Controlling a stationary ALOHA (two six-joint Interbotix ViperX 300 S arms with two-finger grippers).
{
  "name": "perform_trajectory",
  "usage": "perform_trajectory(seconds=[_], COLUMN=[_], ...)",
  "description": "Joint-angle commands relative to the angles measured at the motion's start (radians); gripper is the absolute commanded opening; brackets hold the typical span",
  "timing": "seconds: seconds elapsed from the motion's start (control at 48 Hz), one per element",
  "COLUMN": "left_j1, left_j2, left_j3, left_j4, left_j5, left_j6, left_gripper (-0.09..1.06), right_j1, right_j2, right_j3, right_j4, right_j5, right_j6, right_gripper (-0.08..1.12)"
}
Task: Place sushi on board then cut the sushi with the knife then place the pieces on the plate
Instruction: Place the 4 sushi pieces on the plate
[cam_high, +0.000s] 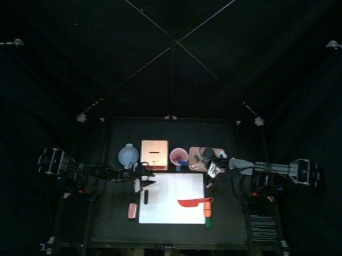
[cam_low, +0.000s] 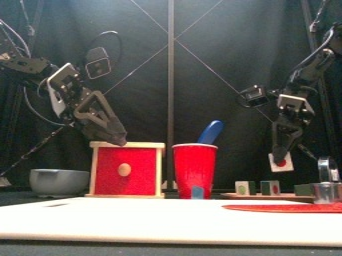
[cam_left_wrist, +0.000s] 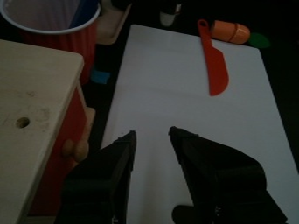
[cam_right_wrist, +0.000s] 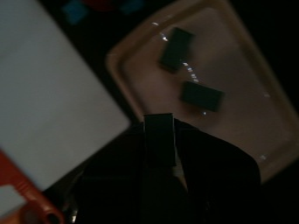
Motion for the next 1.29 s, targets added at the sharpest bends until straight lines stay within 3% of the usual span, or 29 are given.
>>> perform_trajectory(seconds=[0.021, 0.208, 0.583, 1.292], left_j1=[0.003, 0.003, 0.005, 0.011], left_j2=[-0.005, -0.006, -0.014, -0.032], left_j3=[-0.012, -0.018, -0.031, -0.005], left_j4=[0.002, 0.0, 0.002, -0.011], left_j5=[-0.005, -0.005, -0.005, -0.005], left_j6=[0.002, 0.0, 0.0, -0.002], left_gripper=[0.77, 0.77, 0.77, 0.77], right_j1=[-0.098, -0.196, -0.21, -0.163], right_j2=[-0.029, -0.003, 0.054, -0.018], right_j3=[0.011, 0.017, 0.02, 0.031], right_j4=[-0.046, -0.118, -0.132, -0.132], right_j5=[0.005, -0.018, -0.049, -0.146], right_j6=[-0.006, -0.006, -0.005, 0.008], right_gripper=[0.6, 0.63, 0.84, 0.84])
